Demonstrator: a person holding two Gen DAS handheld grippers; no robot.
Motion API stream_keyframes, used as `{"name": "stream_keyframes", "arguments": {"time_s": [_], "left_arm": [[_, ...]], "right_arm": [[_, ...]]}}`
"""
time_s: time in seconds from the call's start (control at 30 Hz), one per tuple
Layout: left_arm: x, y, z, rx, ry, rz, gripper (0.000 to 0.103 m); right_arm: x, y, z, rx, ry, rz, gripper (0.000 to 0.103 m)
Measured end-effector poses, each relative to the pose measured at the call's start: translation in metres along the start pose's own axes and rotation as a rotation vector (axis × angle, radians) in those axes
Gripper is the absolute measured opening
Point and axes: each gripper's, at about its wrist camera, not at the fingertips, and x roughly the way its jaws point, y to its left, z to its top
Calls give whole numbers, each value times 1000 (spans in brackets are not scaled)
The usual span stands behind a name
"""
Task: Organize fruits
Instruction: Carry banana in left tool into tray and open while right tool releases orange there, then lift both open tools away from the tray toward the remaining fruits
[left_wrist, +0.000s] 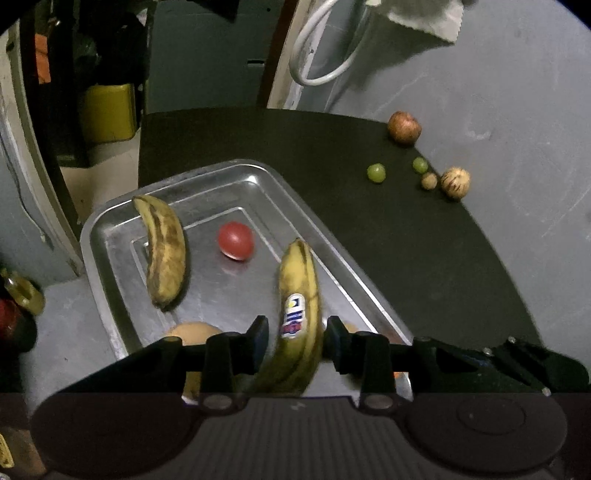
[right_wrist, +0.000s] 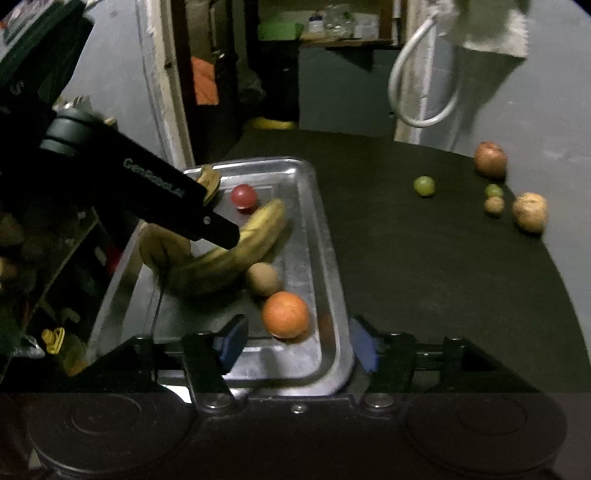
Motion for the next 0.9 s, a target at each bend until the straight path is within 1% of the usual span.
{"name": "stream_keyframes", "arguments": {"time_s": [0.03,0.1,0.13,0.17,0.23,0.3,0.37,0.4,0.47,0.57,0.67,0.77,0.83,0.9], "left_arm": [[-4,-1,0,-9,-5,-9,41],[-15,-3,-3,-28,-25,-26,48],[-23,-4,-5,-42,-39,-38,55],[-29,-6,-8,-54,-51,-45,67],[-44,-8,-16,-83,-78,-55,80],[-56,-10,-26,-96,-92,-75,85],[-66,-13,-36,-94,-98,-82,96],[-70,-16,-41,-86,-99,-79,98],[-77,-22,-52,-55,-102,-69,99],[-87,-31,-66,-21,-74,-60,101],[-94,-44,-81,41,-35,-93,102],[-94,-57,-97,121,22,-97,102],[-92,-62,-106,149,60,-110,102],[-90,-65,-112,171,84,-96,102]], "right_arm": [[-9,-2,-1,16,-12,-13,71],[-26,-7,-3,51,-29,-38,79],[-36,-10,-5,73,-38,-52,81],[-46,-13,-8,94,-48,-66,85],[-63,-16,-15,134,-68,-96,89],[-82,-18,-22,179,-94,-134,100],[-101,-19,-31,222,-123,-168,102],[-107,-19,-35,238,-126,-182,102],[-123,-18,-45,274,-123,-222,102],[-144,-14,-56,307,-118,-254,102],[-158,-9,-64,328,-101,-282,102],[-170,-8,-72,352,-80,-308,102],[-175,-5,-75,360,-64,-325,102],[-181,-4,-78,367,-53,-339,102]]}}
